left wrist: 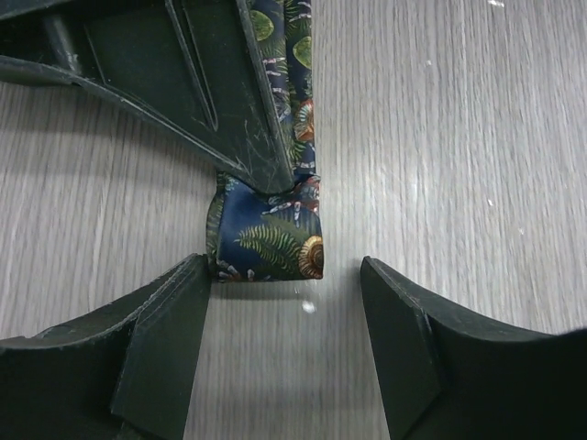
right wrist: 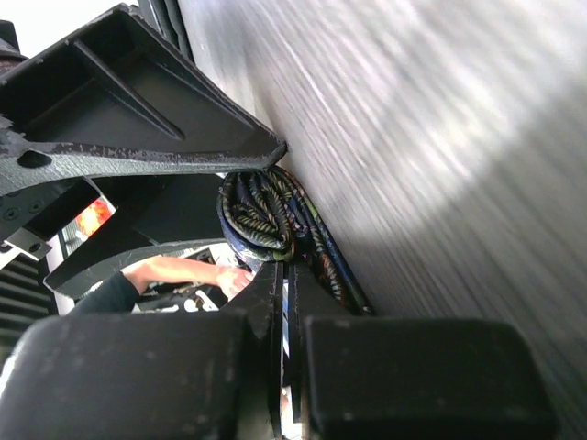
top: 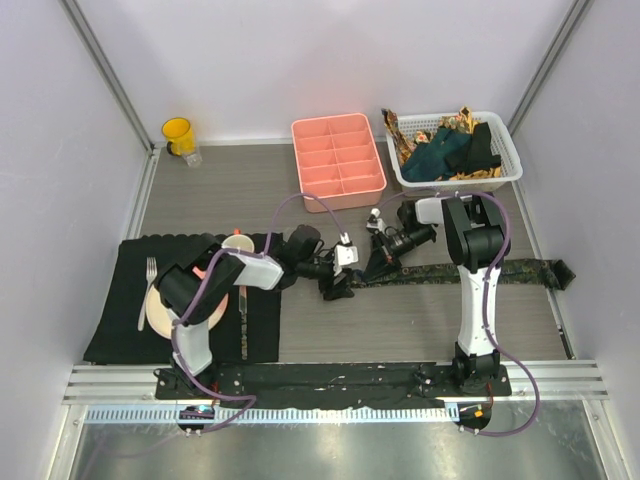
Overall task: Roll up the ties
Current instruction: Roll the tie at the center of the board.
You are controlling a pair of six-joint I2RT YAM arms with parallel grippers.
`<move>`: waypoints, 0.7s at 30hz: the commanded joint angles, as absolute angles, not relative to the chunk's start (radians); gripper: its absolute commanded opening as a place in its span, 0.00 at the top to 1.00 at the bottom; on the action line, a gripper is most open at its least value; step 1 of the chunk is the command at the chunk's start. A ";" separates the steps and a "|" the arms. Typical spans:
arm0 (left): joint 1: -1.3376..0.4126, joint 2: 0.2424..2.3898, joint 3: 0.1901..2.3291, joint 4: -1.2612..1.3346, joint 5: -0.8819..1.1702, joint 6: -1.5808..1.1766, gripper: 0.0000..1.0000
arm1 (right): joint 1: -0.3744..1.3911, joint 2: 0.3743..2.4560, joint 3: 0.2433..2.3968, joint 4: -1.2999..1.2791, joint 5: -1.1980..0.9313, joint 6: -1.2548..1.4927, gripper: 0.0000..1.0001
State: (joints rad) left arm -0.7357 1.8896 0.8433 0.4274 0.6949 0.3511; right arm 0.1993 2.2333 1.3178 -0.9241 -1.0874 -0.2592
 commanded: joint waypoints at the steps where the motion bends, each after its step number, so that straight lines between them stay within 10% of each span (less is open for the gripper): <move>1: -0.706 1.838 0.781 0.489 0.663 0.356 0.30 | 0.252 2.296 1.281 -0.851 -0.939 -0.227 0.99; 15: -0.733 1.924 0.837 0.549 0.735 0.350 0.33 | 0.256 2.315 1.299 -0.850 -0.966 -0.215 0.99; 21: -0.752 1.930 0.876 0.448 0.718 0.399 0.59 | 0.242 2.307 1.290 -0.847 -0.965 -0.216 0.99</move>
